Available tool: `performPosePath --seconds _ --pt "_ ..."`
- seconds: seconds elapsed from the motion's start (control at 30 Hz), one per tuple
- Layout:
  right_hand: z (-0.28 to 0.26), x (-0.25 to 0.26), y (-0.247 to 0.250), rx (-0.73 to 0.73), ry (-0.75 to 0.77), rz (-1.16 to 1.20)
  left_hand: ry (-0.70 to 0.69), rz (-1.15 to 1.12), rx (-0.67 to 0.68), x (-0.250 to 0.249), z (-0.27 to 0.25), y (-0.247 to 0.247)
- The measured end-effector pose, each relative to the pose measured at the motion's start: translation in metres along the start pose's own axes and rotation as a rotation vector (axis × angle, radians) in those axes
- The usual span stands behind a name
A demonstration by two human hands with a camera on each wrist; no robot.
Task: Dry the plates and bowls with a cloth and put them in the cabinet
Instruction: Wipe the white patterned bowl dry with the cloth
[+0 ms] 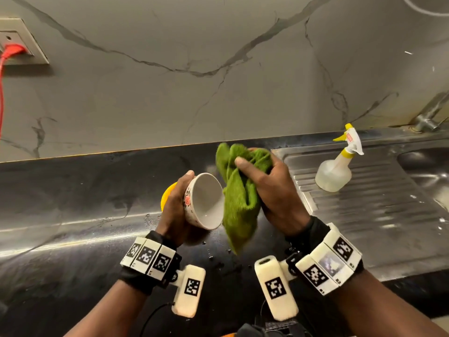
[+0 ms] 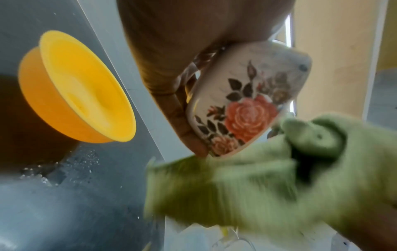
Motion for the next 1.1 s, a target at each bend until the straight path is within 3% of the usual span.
performPosePath --seconds 0.1,0.3,0.37,0.5,0.53,0.6,0.67,0.83,0.93,1.1 --pt "-0.001 0.008 -0.002 -0.124 0.135 -0.023 0.040 -0.034 0.049 0.005 -0.003 -0.009" --pt "-0.029 -0.011 -0.024 -0.143 0.371 -0.303 -0.025 -0.140 0.131 0.004 -0.001 -0.020" --pt "-0.032 -0.023 -0.030 -0.032 0.339 -0.443 -0.032 -0.145 0.148 0.001 -0.002 -0.022" --pt "-0.043 -0.032 -0.036 0.307 -0.036 -0.311 -0.095 -0.069 -0.003 -0.004 0.005 -0.008" --pt "-0.047 -0.028 -0.037 0.370 -0.022 -0.332 -0.140 -0.017 -0.044 -0.005 0.009 -0.001" --pt "-0.056 -0.017 -0.038 0.490 0.179 -0.512 -0.220 0.087 -0.079 -0.009 0.015 0.008" --pt "-0.060 -0.015 -0.037 0.578 0.328 -0.613 -0.174 0.031 -0.036 -0.009 0.016 0.009" --pt "-0.042 -0.023 -0.033 0.612 0.354 -0.577 -0.115 -0.011 0.015 -0.004 0.003 0.001" --pt "-0.033 -0.020 -0.027 0.594 0.190 -0.458 -0.278 0.062 0.052 -0.005 -0.002 -0.005" --pt "-0.034 -0.021 -0.034 0.579 -0.006 -0.241 -0.640 0.298 -0.008 -0.017 0.007 0.008"
Point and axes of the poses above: each hand's wrist, its own z-axis towards the middle knuckle, its own y-axis out of the back of the hand, x = y × z, the point moved 4 cm from there along z, towards the middle knuckle, and after that the axes turned 9 degrees about -x, right-handed, at the moved point
